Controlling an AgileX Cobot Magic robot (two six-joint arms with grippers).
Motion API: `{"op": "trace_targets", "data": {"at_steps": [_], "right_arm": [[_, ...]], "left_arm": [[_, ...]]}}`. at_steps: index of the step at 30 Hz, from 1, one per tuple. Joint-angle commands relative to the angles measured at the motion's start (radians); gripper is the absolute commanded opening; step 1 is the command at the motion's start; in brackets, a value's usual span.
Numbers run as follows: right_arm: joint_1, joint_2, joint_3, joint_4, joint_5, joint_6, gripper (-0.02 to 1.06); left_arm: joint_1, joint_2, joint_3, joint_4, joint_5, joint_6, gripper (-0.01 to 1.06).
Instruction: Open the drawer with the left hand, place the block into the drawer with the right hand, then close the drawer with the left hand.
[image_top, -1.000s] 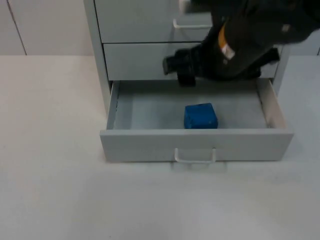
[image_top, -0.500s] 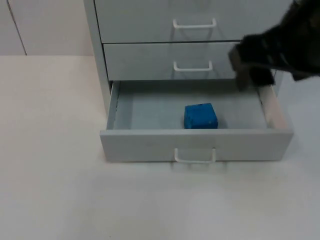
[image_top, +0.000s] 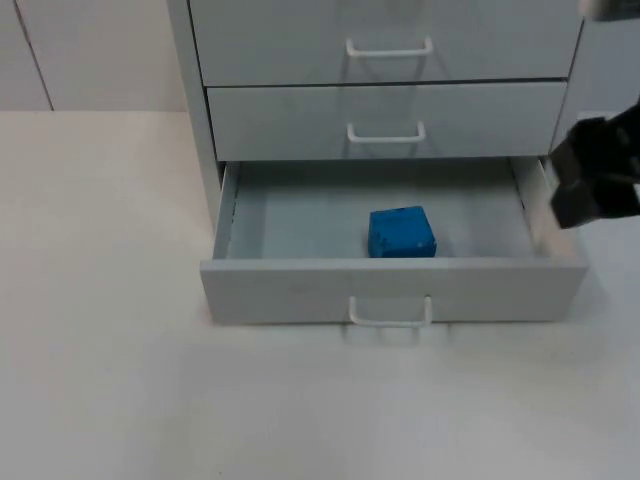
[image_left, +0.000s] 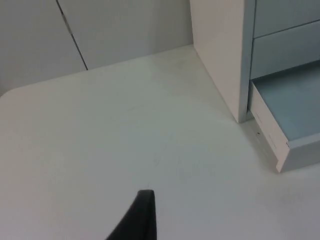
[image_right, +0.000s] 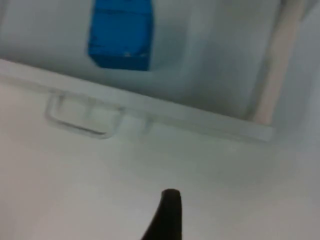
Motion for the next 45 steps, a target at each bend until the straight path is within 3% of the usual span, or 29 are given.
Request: {"op": "trace_targets", "data": {"at_steps": [1,4,6,7,10,12,18,26,38,45], "right_arm": [[-0.072,-0.012,0.008,0.066,0.000,-0.087,0.74],[-0.177,-0.012,0.008,0.159,0.000,-0.206,0.74],[-0.330,-0.012,0.008,0.321,0.019,-0.368,0.74],[-0.330,-0.012,0.008,0.321,0.019,-0.368,0.74],[-0.499,-0.012,0.008,0.436,0.074,-0.520,0.73],[-0.595,-0.017,0.008,0.448,0.121,-0.568,0.71],[-0.751,-0.047,0.008,0.454,0.221,-0.667,0.66],[-0.751,-0.134,0.008,0.448,0.210,-0.698,0.65],[-0.629,-0.296,0.008,0.400,0.229,-0.709,0.65],[-0.618,-0.360,0.052,0.388,0.161,-0.681,0.65]], "left_arm": [[-0.007,-0.006,0.003,-0.008,-0.015,0.000,1.05],[-0.007,-0.006,0.003,-0.008,-0.015,0.000,1.05],[-0.007,-0.006,0.003,-0.008,-0.019,0.000,1.05],[-0.007,-0.006,0.003,-0.008,-0.019,0.000,1.05],[-0.007,-0.006,0.003,-0.008,-0.019,0.000,1.05],[-0.007,-0.006,0.003,-0.008,-0.019,0.000,1.05],[-0.007,-0.006,0.003,-0.008,-0.019,0.000,1.05],[-0.007,-0.006,0.003,-0.008,-0.023,0.000,1.05],[-0.007,-0.006,0.003,-0.024,-0.023,-0.003,1.05],[-0.007,0.011,0.003,-0.047,-0.010,-0.003,1.05]]}}
